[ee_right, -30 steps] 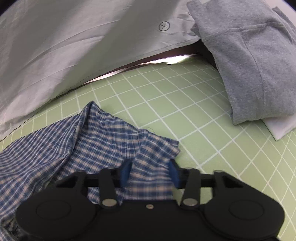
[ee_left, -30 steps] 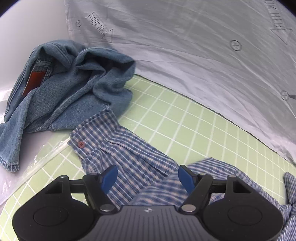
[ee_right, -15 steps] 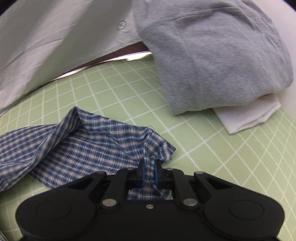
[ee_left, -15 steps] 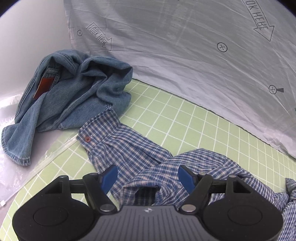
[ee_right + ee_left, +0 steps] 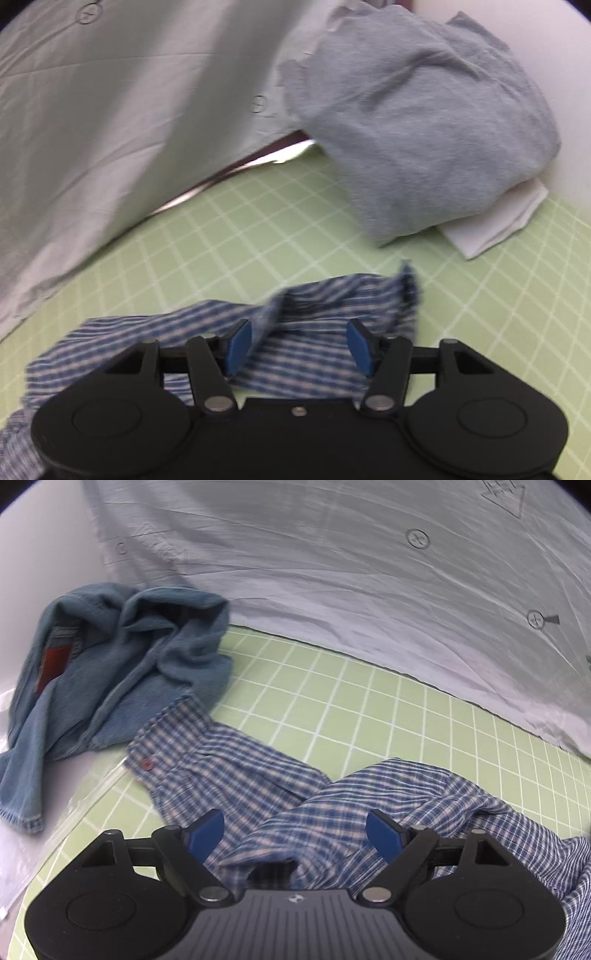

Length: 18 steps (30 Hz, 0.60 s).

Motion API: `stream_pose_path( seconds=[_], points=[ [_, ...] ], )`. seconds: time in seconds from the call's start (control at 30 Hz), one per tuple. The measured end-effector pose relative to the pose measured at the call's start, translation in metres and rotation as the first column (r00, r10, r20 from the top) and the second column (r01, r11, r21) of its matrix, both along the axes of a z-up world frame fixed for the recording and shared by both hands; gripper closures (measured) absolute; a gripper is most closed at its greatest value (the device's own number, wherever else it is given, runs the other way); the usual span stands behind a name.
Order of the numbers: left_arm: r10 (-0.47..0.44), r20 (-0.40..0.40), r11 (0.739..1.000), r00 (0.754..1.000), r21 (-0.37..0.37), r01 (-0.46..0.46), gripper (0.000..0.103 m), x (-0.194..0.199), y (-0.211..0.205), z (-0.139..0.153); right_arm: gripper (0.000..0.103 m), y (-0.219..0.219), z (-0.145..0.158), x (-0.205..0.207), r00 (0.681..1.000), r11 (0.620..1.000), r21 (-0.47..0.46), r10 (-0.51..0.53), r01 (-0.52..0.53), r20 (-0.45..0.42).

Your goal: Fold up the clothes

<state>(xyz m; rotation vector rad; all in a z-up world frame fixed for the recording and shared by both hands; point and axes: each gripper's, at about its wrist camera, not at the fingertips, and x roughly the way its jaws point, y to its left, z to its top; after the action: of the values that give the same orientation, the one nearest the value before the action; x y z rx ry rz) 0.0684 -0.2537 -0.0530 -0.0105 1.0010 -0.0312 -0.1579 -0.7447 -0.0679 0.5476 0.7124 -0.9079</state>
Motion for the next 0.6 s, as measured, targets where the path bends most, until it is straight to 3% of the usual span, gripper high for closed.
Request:
stream_pose_path(
  seconds=[0.17,0.27,0.33,0.43,0.6],
  points=[
    [-0.099,-0.05,0.995,0.994,-0.018,0.098,0.012,0.015,-0.024,-0.022,0.021,0.045,-0.012,0.067,0.989,0.983,0.121,0.131,-0.138,0.065],
    [-0.147,-0.092,0.989,0.985,0.001,0.148,0.012,0.022,-0.034,-0.036,0.02,0.056,-0.031,0.097,0.993,0.984,0.179,0.032,-0.012,-0.114],
    [-0.161,-0.099,0.987,0.982,0.008,0.162,0.012,0.023,-0.035,-0.041,0.02,0.054,-0.041,0.096,0.984,0.965,0.239,-0.075,0.113,-0.161],
    [-0.177,-0.103,0.984,0.979,-0.019,0.176,0.012,0.019,-0.034,-0.043,0.018,0.048,-0.052,0.078,0.982,0.904,0.386,-0.181,0.186,-0.049],
    [-0.244,-0.099,0.969,0.965,-0.049,0.24,0.011,0.01,-0.036,-0.041,0.019,0.046,-0.056,0.063,0.968,0.855,0.488,-0.24,0.178,0.069]
  ],
)
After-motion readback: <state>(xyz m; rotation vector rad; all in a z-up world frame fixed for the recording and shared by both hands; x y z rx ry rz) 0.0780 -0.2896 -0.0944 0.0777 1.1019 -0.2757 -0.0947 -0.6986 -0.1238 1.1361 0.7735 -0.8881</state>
